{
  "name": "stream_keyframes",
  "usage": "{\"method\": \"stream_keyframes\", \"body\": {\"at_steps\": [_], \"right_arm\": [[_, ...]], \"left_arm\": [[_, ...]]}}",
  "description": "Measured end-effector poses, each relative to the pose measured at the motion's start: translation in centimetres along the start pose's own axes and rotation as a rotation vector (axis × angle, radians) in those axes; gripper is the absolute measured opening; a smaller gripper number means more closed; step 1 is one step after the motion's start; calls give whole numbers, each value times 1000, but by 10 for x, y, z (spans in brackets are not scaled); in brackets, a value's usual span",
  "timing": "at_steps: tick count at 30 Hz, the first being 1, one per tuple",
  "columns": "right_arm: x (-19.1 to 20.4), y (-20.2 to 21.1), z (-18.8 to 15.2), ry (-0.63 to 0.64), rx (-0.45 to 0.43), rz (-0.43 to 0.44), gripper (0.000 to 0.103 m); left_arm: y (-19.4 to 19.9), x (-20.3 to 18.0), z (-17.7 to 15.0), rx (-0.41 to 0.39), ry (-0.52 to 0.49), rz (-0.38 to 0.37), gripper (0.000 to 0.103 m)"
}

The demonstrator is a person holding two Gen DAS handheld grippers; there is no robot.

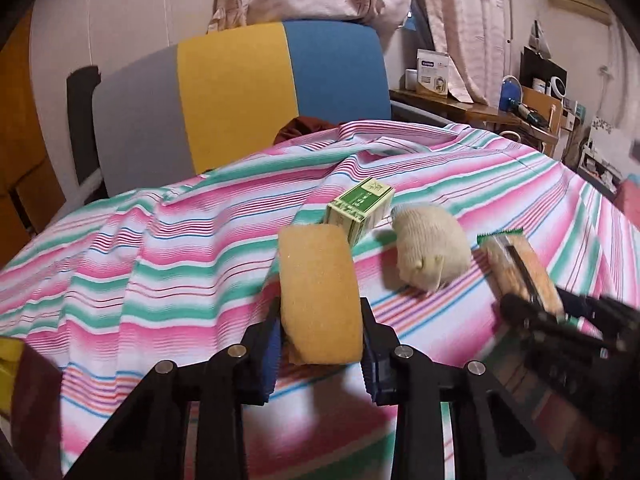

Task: Organize objects
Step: 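Grasp a sponge-cake square with the left tool while the right lifts the cracker pack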

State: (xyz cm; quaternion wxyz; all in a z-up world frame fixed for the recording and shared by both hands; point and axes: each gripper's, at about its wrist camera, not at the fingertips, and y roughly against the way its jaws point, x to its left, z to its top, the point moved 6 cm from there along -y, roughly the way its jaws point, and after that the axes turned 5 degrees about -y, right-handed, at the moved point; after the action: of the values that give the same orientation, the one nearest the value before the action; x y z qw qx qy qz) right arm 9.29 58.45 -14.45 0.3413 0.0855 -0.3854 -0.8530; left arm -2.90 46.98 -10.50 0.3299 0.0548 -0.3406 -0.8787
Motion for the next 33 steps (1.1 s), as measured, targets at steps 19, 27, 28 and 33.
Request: {"method": "stream_keyframes", "body": {"at_steps": [19, 27, 28, 33], "right_arm": [[26, 41, 1, 91, -151, 61, 47], [65, 62, -24, 175, -130, 158, 47], [69, 64, -26, 180, -127, 172, 47], [94, 75, -44, 240, -137, 217, 47]], "left_arm": [[73, 13, -52, -82, 91, -7, 33], [82, 32, -69, -63, 189, -10, 33], [83, 33, -71, -62, 194, -12, 33], [90, 39, -77, -53, 221, -16, 33]]}}
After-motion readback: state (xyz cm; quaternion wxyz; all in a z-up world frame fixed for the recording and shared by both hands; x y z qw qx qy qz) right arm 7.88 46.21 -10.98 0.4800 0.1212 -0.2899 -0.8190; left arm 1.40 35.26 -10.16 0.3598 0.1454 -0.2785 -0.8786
